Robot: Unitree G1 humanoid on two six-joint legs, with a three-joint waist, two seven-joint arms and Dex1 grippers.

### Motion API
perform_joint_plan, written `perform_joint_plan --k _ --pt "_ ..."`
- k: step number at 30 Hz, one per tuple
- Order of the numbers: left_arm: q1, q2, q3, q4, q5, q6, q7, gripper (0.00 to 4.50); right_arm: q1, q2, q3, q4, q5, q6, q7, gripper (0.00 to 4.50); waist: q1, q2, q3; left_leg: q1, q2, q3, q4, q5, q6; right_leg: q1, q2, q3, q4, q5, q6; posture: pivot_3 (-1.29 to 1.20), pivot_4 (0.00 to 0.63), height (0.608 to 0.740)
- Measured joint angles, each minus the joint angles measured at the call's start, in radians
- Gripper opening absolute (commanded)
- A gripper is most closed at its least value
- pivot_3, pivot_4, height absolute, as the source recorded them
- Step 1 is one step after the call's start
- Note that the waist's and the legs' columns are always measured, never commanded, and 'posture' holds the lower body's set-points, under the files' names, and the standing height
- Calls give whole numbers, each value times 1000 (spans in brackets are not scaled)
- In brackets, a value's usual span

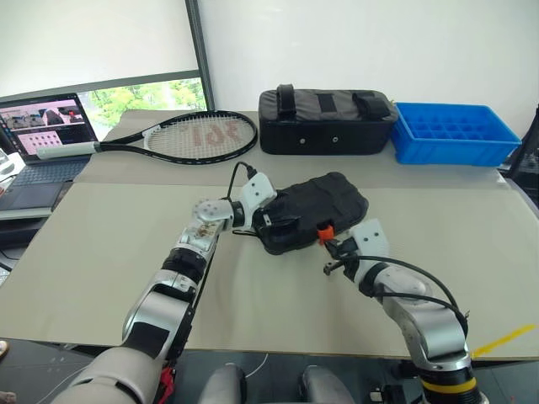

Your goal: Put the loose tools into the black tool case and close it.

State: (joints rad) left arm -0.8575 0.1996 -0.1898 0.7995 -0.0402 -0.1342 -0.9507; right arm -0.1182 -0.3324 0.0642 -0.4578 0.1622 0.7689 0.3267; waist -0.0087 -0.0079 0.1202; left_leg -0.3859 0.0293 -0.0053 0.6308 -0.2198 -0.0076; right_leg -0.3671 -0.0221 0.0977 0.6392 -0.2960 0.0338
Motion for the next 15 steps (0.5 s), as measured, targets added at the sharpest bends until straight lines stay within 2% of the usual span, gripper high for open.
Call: perform_joint_plan --k 15 --pt "1 4 2 -1 2 0 19 3662 -59 -5 5 94 -3 -40 26 61 -9 -1 0 1 0 0 0 0 0 0 0 0 1 0 0 0 150 707"
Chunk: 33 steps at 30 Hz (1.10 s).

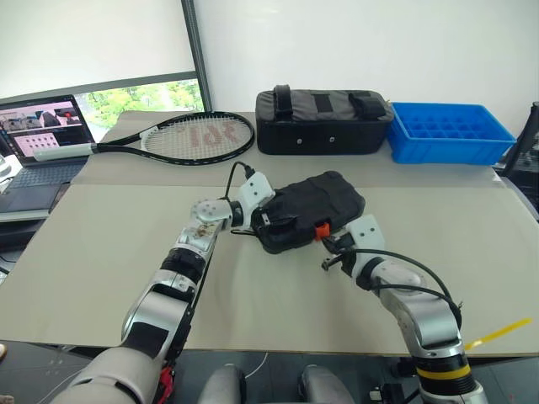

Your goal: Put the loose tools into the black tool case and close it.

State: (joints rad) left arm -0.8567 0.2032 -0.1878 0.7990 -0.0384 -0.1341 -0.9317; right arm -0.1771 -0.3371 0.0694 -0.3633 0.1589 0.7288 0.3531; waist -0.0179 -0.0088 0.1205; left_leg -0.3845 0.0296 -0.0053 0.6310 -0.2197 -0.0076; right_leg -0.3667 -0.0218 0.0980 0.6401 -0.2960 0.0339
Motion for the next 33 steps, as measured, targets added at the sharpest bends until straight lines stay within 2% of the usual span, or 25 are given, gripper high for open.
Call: perform_joint_plan --k 9,14,18,21,22,25,26,28,33 --pt "22 2 16 -30 -4 9 6 3662 6 -13 -1 4 2 -23 27 61 0 0 0 0 0 0 0 0 0 0 0 0 0 0 0 0 150 707" --pt "107 20 54 -172 -56 95 8 3662 65 -77 -32 10 29 -139 119 61 -1 2 -1 -4 0 0 -3 0 0 -3 0 0 -3 0 0 0 150 707" --pt "255 100 105 -401 -115 204 15 3662 110 -150 -161 78 85 -271 222 1026 -20 3 -1 -4 2 1 -7 -1 2 -3 0 0 -8 1 -2 0 150 707" --pt "405 168 154 -606 -159 308 34 3662 121 -207 -264 178 132 -378 314 2212 -27 3 0 -3 3 1 -8 -1 2 -3 0 0 -8 3 -5 0 150 707" --pt "454 182 168 -657 -174 336 40 3662 125 -227 -286 216 139 -415 347 2411 -26 3 1 -3 3 1 -8 -1 2 -3 0 0 -8 3 -5 0 150 707" --pt "573 219 183 -757 -199 413 57 3662 140 -277 -317 327 139 -539 447 3355 -24 3 2 -3 3 2 -7 -1 2 -2 -1 0 -8 2 -3 0 150 707" --pt "607 227 191 -789 -202 429 64 3662 142 -287 -318 367 140 -582 484 3840 -22 3 3 -3 3 2 -6 -1 2 -2 -1 0 -8 2 -3 0 150 707" --pt "677 241 212 -849 -210 441 83 3662 144 -312 -320 460 140 -664 558 4487 -22 3 3 -2 3 3 -7 -1 2 -2 -3 1 -9 2 -3 0 150 707" --pt "817 246 269 -907 -230 424 136 3662 118 -349 -338 632 142 -795 667 4487 -25 2 5 -1 3 4 -7 -2 2 -1 -4 2 -9 4 -7 0 150 707"
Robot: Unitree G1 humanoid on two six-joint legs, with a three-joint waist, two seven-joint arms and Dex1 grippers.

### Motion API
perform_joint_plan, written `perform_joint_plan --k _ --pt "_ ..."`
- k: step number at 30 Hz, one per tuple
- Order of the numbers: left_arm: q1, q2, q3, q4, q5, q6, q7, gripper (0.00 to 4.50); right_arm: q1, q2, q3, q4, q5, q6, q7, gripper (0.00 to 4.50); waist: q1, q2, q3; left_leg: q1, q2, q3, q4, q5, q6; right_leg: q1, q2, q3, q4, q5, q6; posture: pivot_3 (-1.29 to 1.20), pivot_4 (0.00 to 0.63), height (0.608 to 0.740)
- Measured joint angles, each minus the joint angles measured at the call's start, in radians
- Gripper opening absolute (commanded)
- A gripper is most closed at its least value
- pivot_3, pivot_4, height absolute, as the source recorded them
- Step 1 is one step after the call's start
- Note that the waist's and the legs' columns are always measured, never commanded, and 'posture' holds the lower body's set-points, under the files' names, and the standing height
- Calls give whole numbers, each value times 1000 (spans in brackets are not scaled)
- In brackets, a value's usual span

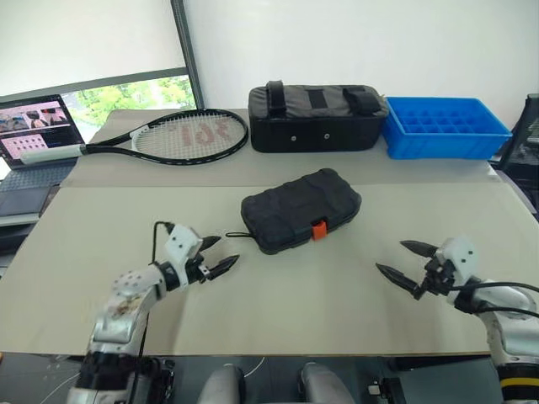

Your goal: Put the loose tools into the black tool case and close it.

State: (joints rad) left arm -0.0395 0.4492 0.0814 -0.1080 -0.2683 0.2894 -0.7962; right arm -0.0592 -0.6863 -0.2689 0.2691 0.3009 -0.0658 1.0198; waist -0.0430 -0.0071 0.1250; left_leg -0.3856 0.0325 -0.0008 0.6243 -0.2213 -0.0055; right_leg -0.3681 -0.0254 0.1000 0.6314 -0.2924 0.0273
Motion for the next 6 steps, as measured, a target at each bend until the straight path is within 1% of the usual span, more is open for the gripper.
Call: perform_joint_plan --k 3,6 --pt "56 -3 3 -4 0 -6 20 3662 -13 -14 -11 53 1 -35 28 4487 1 -1 1 0 0 0 0 0 0 0 0 0 0 0 0 0 150 707" --pt "61 -7 2 -17 0 -6 43 3662 -22 -14 -13 80 2 -43 49 4487 4 -2 1 0 0 0 0 0 0 1 0 0 0 0 0 0 150 707"
